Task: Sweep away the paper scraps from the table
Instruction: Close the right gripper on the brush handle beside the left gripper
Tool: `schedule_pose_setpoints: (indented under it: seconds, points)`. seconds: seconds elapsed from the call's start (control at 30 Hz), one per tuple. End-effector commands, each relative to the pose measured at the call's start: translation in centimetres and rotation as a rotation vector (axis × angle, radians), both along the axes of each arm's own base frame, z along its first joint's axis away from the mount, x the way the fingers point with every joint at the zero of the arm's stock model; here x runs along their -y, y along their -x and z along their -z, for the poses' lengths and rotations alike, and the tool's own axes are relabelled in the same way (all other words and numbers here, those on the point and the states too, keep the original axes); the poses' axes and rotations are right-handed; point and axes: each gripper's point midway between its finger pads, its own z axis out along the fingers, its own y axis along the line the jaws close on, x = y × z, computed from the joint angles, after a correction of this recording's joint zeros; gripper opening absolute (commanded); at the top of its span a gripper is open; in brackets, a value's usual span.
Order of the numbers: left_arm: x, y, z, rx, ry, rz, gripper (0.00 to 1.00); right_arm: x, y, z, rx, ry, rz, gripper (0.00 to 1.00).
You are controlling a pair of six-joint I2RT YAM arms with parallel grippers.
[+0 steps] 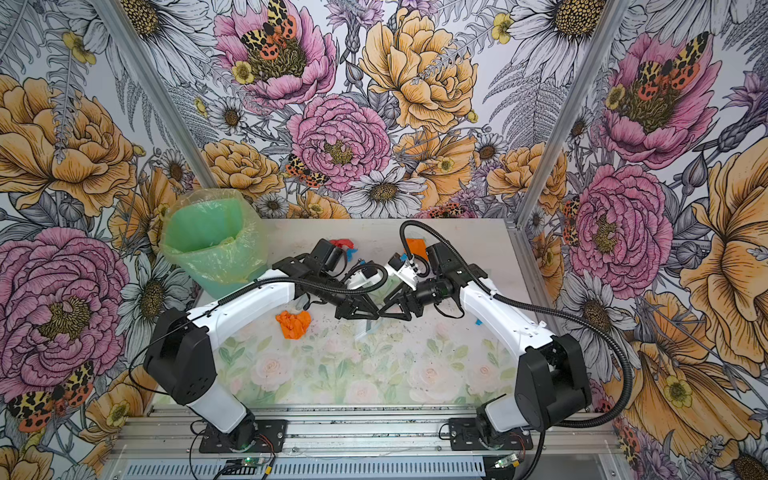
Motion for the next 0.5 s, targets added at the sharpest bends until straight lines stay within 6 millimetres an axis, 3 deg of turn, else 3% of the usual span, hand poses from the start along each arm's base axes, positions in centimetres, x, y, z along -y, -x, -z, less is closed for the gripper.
schedule_pose_setpoints:
  seconds: [0.0, 0.47]
  points:
    - [0.23, -0.34, -1.10, 0.016, 0.041, 0.023, 0.00, -0.32, 0.24, 0.68, -0.007, -0.004, -0.021, 0.61]
    - [0.10, -0.20, -0.92, 0.015, 0.032, 0.019, 0.00, -0.28, 0.29, 0.73, 0.001, 0.001, -0.021, 0.50]
